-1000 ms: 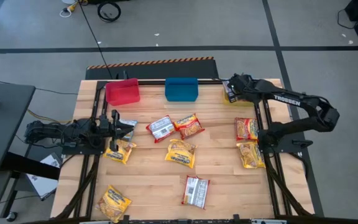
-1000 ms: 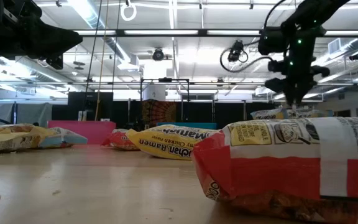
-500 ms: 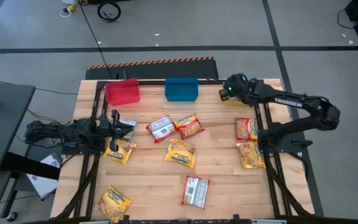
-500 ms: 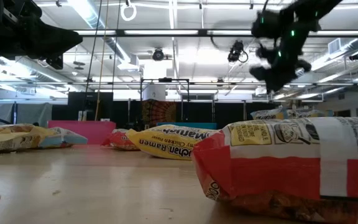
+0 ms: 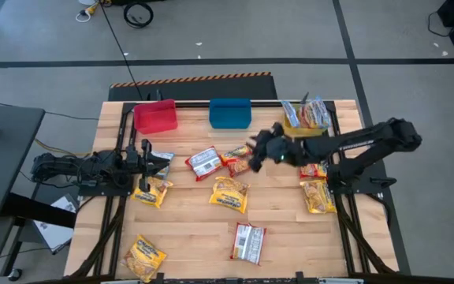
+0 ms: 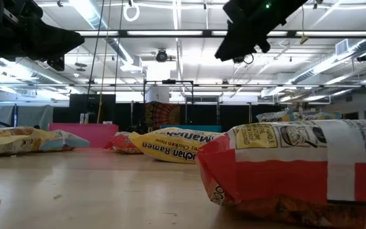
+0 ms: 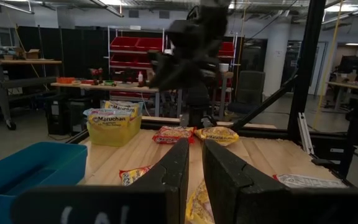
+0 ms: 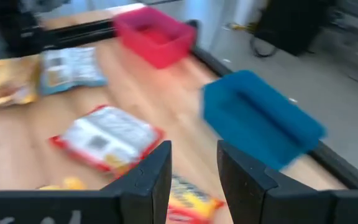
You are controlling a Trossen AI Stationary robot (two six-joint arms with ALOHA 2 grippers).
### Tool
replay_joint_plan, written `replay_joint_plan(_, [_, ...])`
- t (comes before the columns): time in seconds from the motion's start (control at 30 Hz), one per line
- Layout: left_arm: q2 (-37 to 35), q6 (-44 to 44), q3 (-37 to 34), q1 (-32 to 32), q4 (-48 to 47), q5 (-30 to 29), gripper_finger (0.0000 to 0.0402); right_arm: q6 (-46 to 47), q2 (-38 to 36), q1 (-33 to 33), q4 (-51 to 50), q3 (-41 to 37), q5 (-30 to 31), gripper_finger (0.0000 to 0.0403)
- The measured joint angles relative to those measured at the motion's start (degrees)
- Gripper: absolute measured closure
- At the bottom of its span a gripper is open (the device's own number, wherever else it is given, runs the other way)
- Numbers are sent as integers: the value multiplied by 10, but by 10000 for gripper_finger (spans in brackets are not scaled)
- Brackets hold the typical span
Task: Sort Maruchan noodles
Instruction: Put the blue noodle pack into the yellow bin
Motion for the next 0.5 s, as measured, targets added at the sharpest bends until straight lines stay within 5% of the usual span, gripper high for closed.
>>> replay_joint_plan(0.3, [0,-3,0,0,7,0,349,16,29,133,49,0,0,270])
replay_joint_plan(0.5, [0,-86,0,0,29,-20,349,81,29,228,32,0,3,270])
